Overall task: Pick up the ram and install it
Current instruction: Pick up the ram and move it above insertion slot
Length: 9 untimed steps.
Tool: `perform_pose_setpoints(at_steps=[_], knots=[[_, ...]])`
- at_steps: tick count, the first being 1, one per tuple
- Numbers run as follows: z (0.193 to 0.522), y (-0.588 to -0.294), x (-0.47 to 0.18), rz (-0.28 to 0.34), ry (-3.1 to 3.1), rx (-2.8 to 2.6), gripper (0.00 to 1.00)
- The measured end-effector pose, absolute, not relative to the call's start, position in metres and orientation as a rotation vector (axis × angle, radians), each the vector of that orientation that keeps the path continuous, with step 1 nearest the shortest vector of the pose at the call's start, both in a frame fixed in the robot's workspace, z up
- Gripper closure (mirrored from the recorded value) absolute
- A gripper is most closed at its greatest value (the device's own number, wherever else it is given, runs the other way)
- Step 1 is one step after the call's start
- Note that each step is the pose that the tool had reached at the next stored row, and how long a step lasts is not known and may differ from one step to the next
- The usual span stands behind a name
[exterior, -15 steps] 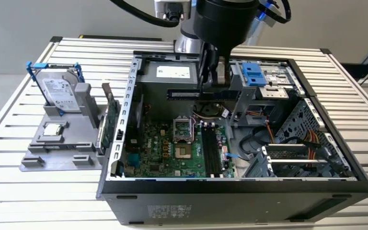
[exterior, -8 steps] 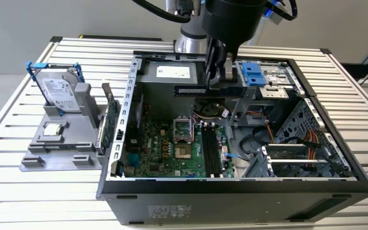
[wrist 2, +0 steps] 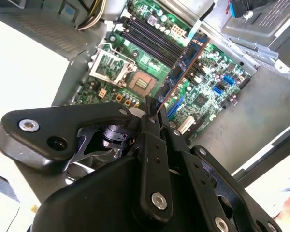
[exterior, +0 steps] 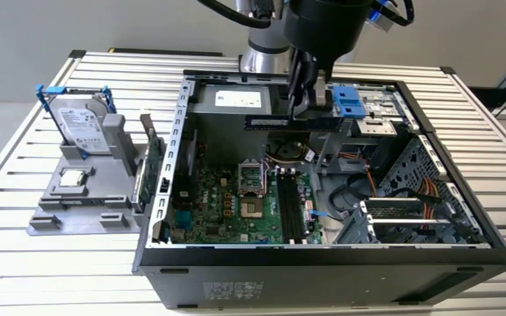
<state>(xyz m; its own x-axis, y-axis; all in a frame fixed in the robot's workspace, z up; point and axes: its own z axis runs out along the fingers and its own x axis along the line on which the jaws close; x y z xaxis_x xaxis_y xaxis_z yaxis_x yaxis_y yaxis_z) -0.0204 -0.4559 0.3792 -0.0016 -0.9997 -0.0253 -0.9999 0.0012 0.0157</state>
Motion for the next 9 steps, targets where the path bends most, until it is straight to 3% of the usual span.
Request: perform_pose_setpoints(at_steps=[9], knots=[[0.3792,-0.452,-0.0135,0.045,2.23,-2.202,1.0]])
